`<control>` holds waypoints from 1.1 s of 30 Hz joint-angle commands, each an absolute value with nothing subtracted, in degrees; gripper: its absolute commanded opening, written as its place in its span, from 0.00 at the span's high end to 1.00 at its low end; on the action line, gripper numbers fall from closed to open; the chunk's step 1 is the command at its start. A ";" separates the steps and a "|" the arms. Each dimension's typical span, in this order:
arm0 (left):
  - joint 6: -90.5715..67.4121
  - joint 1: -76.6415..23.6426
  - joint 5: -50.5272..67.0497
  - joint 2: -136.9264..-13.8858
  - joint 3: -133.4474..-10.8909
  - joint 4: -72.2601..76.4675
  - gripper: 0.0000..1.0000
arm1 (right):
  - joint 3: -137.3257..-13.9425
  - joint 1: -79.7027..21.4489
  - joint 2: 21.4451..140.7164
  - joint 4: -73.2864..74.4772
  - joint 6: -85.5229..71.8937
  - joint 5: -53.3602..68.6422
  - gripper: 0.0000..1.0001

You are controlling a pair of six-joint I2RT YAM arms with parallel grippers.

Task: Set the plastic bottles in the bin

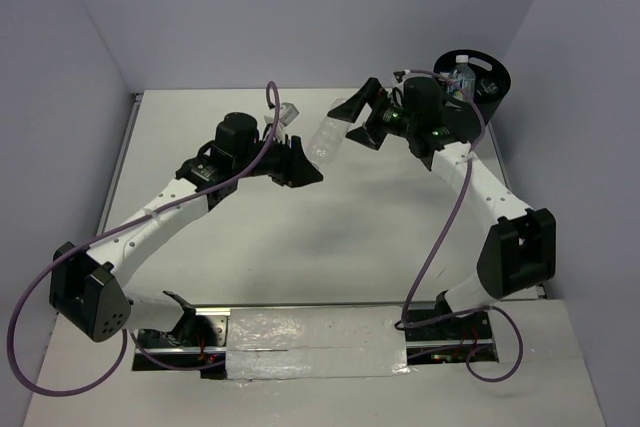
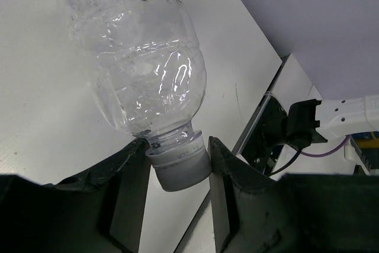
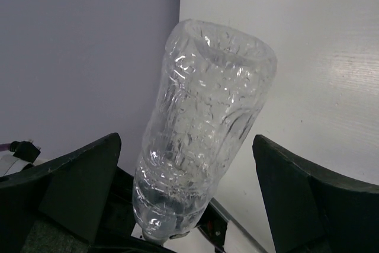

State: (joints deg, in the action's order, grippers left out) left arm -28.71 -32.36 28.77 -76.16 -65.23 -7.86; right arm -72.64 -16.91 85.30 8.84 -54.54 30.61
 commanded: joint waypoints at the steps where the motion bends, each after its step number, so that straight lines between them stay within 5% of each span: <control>1: -28.48 -32.52 29.36 -73.74 -64.34 -5.71 1.00 | -75.76 -17.84 87.44 5.28 -55.81 31.90 0.00; 7: -27.95 -32.52 29.53 -72.86 -63.46 -5.80 1.00 | -76.38 -18.81 89.91 2.99 -57.30 33.05 0.14; 10: -27.25 -32.52 31.02 -72.51 -63.46 -6.41 1.00 | -76.55 -19.25 90.27 3.60 -57.39 31.82 0.42; 11: -27.07 -32.52 31.63 -72.34 -63.46 -6.50 1.00 | -76.20 -19.25 90.00 2.91 -57.57 31.64 0.60; 13: -26.55 -32.52 32.34 -72.16 -63.63 -7.38 1.00 | -74.89 -19.25 89.48 2.55 -58.18 30.77 0.72; 14: -25.85 -32.52 32.60 -72.33 -64.42 -8.08 0.85 | -74.45 -19.25 89.04 2.29 -58.18 30.59 0.74; 16: -25.32 -32.52 31.64 -73.03 -65.56 -10.79 0.62 | -74.44 -19.25 88.77 2.81 -57.49 30.06 0.74; 18: -25.75 -32.52 29.98 -72.86 -66.71 -11.95 0.06 | -75.32 -19.25 88.51 4.91 -56.34 29.10 0.74; 19: -25.84 -32.52 28.23 -71.99 -66.80 -12.21 0.01 | -75.67 -19.16 88.51 5.70 -55.21 28.05 0.74; 28: -23.56 -32.43 19.34 -65.84 -74.79 -18.27 0.01 | -84.10 -19.42 88.07 21.41 -43.88 15.84 0.72; 33: -23.73 -31.82 6.96 -65.65 -81.29 -27.31 0.01 | -96.66 -18.90 86.75 31.45 -32.46 -0.56 0.70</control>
